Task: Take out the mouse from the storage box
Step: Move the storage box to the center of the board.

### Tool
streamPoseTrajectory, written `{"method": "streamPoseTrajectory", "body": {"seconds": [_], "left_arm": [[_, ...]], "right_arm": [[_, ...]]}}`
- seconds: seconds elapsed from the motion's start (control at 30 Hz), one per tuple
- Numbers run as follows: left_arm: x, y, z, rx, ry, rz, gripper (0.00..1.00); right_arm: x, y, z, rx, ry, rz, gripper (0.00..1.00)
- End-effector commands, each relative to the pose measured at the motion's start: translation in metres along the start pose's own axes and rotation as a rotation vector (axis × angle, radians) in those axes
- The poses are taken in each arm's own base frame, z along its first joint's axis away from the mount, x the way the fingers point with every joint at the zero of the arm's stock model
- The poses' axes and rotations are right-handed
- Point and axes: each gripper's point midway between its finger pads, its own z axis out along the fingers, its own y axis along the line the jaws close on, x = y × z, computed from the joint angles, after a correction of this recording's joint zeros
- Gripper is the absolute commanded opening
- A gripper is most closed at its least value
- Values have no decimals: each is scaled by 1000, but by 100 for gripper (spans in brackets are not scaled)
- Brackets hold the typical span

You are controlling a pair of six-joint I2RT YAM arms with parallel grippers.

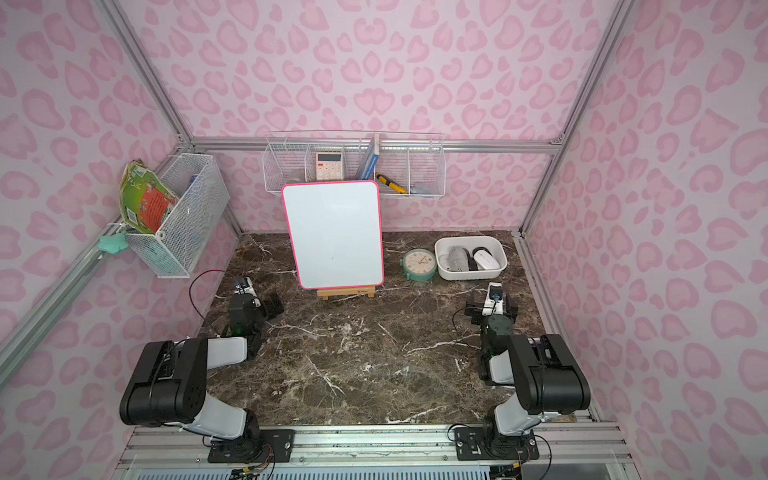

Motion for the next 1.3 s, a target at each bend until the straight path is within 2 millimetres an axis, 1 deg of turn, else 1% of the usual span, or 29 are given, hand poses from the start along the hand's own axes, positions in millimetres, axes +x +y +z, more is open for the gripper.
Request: {"method": "streamPoseTrajectory", "body": {"seconds": [0.0, 0.6, 0.67, 0.73, 0.8, 0.9, 1.0, 1.03, 1.07, 1.1, 1.13, 1.17, 1.2, 1.23, 1.27], "left_arm": [[-2, 0, 0, -2, -8, -3, 100], [-2, 0, -1, -2, -10, -2, 100], [-4, -2, -3, 9, -20, 5, 100], [-10, -7, -11, 25, -38, 20, 99], [-17, -10, -24, -5, -78, 57, 100], [-25, -25, -44, -1, -91, 107, 100], [-41, -44, -70, 13, -170, 122, 100], [-48, -52, -81, 43, -199, 104, 100], [-54, -61, -90, 83, -214, 66, 100], [-58, -64, -96, 106, -211, 22, 100], [-64, -65, -101, 119, -196, -58, 100], [-66, -62, -104, 102, -159, -138, 100], [-72, -58, -108, 79, -124, -236, 100], [-71, -56, -110, 53, -64, -295, 100], [-69, -57, -112, 46, -19, -326, 99]], "right_arm": [[-6, 1, 0, -3, -25, 9, 100], [-7, 0, -1, -3, -27, 7, 100], [-11, 8, -6, -45, -48, -12, 100], [-20, 12, -12, -59, -69, -31, 100], [-29, 12, -16, -30, -72, -57, 100], [-45, 20, -24, -32, -80, -83, 100], [-72, 27, -31, -80, -112, -23, 100], [-83, 26, -31, -79, -112, 13, 100], [-94, 23, -30, -69, -107, 76, 100], [-104, 20, -30, -59, -105, 128, 100], [-114, 16, -30, -44, -103, 199, 100], [-118, 12, -30, -26, -84, 265, 100], [-119, 3, -31, 11, -59, 357, 100], [-120, -6, -31, 48, -47, 441, 100], [-120, -11, -31, 47, -43, 490, 100]]}}
